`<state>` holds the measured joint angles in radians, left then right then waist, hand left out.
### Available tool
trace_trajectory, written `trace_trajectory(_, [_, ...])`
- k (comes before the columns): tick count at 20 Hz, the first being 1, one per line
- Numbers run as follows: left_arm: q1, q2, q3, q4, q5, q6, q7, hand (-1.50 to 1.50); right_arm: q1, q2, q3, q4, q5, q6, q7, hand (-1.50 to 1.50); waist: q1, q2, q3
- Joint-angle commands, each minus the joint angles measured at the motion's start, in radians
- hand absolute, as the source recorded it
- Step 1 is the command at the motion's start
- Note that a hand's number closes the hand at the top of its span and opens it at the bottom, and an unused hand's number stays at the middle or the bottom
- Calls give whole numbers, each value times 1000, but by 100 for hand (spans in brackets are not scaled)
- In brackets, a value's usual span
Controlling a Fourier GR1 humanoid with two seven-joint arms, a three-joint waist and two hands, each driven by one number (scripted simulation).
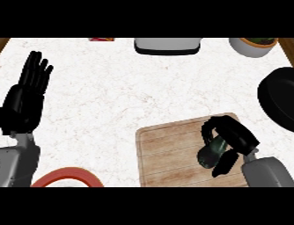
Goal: Pick the eggplant from the cutting board and place it in the pot
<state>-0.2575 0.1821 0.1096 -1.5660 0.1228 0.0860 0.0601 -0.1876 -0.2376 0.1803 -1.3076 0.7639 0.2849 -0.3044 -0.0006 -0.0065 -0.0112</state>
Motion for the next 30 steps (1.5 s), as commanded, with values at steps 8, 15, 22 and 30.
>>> trace_trajectory(8, [-68,-19,-58,7,-11,-24,8,0,-458,99,-226,195,277,-270,765,150,112,41,5])
trace_trajectory(15, [-86,-15,-48,31,-11,-21,6,0,-703,95,-243,310,572,-418,1225,150,108,31,4])
trace_trajectory(22, [-63,-22,-36,41,-7,-14,-4,0,-913,45,-230,451,841,-512,1523,150,86,27,8])
trace_trajectory(30, [-48,-1,1,70,-15,-4,-27,0,-932,32,-291,499,967,-502,1601,150,20,12,11])
